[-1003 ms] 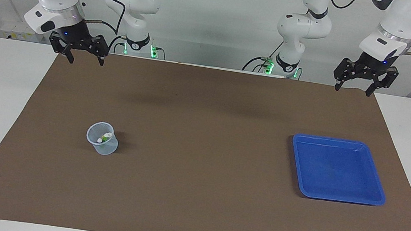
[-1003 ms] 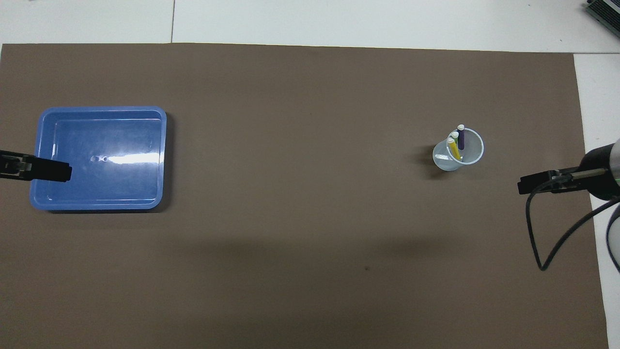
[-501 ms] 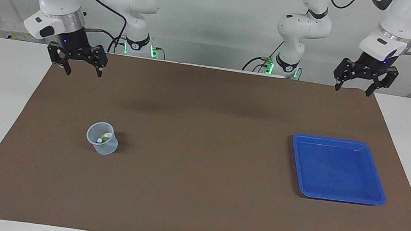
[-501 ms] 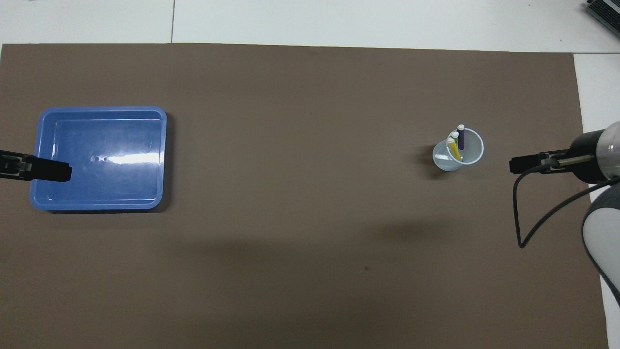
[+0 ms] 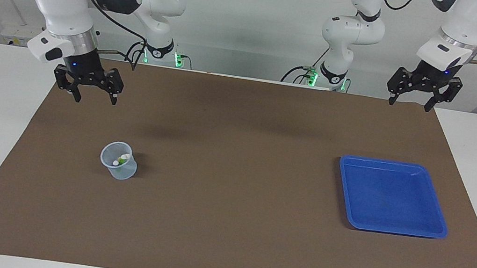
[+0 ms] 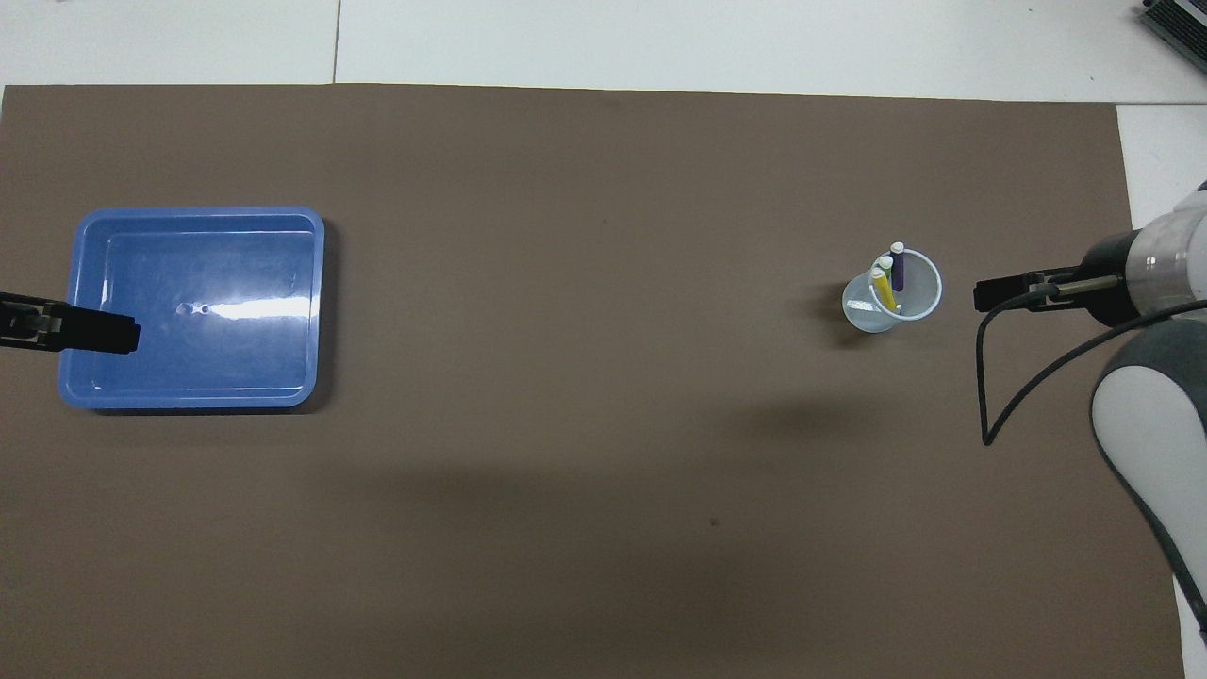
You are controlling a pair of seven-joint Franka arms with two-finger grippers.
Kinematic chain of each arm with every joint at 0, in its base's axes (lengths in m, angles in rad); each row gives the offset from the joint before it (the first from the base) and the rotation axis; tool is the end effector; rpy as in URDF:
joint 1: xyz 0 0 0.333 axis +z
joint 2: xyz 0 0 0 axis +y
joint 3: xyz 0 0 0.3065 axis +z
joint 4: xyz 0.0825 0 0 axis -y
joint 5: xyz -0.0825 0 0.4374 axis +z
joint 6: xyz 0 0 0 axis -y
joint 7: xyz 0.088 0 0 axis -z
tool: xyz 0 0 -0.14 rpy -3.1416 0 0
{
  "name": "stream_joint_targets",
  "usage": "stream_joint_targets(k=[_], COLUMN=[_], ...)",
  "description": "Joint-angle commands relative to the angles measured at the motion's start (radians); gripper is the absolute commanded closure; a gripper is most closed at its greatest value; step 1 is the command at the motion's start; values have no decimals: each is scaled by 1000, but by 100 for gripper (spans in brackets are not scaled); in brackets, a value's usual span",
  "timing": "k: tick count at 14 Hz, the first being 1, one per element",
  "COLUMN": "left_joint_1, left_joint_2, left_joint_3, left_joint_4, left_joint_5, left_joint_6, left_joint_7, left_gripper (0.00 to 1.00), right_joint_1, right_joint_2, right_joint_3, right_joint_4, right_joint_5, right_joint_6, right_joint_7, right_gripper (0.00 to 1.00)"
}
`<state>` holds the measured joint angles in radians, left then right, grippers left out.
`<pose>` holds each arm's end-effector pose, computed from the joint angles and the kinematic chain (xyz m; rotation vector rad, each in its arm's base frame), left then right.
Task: Right arm passes pens to left for tray arrangement
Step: 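Move the right gripper toward the white cup of pens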
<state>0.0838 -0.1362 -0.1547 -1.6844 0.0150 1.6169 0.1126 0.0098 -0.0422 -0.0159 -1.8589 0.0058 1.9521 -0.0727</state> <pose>0.5717 -0.0435 0.6057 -3.0896 0.2835 -0.1029 0.6199 -0.0033 0.4894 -3.1319 -0.1015 -0.2127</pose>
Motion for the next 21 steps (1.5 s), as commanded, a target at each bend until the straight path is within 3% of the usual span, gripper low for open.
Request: stream_joint_targets(k=[1, 6, 13, 17, 21], left_joint_1=[1, 1, 1, 1, 1], left_joint_2=[-29, -29, -29, -29, -29], left_joint_3=[3, 3, 3, 3, 3], left_joint_4=[-31, -31, -31, -31, -31], left_joint_5=[9, 9, 9, 9, 9], left_joint_6=[0, 0, 0, 0, 0], left_joint_7=[12, 12, 12, 12, 12], left_gripper=[0, 0, 0, 0, 0], right_joint_1=[-5, -14, -5, 25, 70], right_joint_2=[25, 54, 120, 172, 235], right_joint_3=[4, 4, 5, 7, 14], right_joint_4=[17, -3, -11, 18, 101], right_joint_5=[16, 17, 17, 14, -6], right_joint_6=[22, 102, 192, 248, 215], right_joint_7=[-7, -94, -50, 62, 181], right_gripper=[0, 0, 0, 0, 0])
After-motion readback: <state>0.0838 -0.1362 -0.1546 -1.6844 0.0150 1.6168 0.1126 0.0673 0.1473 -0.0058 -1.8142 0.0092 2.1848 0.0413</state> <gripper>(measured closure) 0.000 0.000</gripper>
